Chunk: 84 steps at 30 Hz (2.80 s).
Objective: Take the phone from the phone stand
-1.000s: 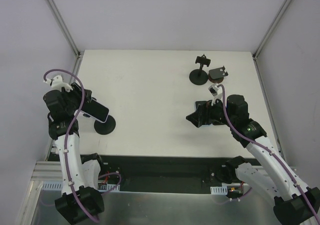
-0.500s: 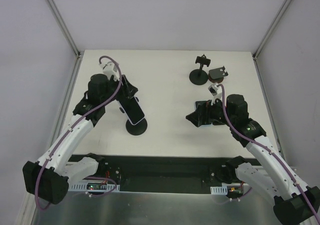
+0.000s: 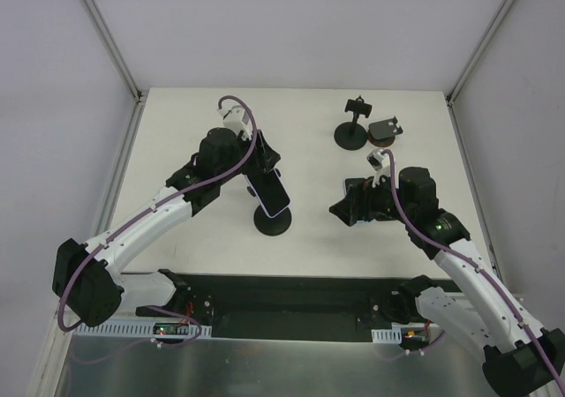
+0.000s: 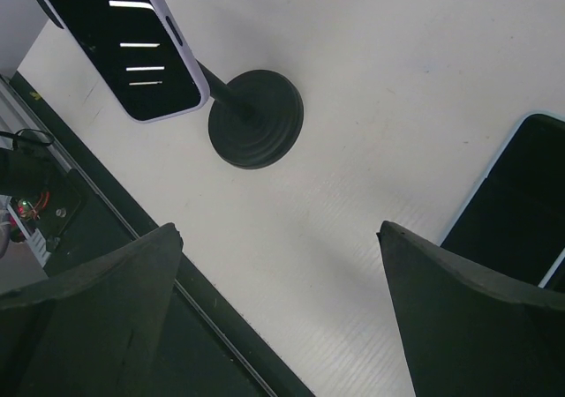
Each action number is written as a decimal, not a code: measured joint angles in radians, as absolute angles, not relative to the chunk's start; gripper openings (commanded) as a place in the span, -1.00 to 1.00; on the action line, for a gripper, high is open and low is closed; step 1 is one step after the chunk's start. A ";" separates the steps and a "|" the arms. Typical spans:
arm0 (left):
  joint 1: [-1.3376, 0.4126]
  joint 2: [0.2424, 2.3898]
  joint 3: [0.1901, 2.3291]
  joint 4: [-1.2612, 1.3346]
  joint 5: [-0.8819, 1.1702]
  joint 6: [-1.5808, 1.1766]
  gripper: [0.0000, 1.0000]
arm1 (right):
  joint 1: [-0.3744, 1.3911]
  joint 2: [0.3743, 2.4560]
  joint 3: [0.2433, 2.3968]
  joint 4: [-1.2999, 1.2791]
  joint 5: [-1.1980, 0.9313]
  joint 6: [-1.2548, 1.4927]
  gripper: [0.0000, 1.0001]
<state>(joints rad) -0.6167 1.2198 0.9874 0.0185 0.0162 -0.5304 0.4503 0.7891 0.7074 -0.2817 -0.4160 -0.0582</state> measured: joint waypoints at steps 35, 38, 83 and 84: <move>-0.188 0.517 0.666 -0.136 -0.017 -0.183 0.86 | 0.868 1.430 1.354 -0.277 -0.153 -0.140 0.93; -0.188 0.506 0.664 -0.139 -0.037 -0.146 0.85 | 0.906 1.525 1.450 -0.290 -0.112 -0.152 0.93; -0.162 0.754 0.622 -0.008 0.615 -0.126 0.80 | 1.050 1.606 1.444 -0.320 0.246 -0.190 -0.97; -0.163 0.766 0.620 0.000 0.633 -0.128 0.78 | 1.044 1.602 1.440 -0.320 0.238 -0.186 -0.98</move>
<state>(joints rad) -0.1631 0.7662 0.6201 0.0002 0.6334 -0.1284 1.0443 1.6016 1.4403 -0.3202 0.2382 -0.1864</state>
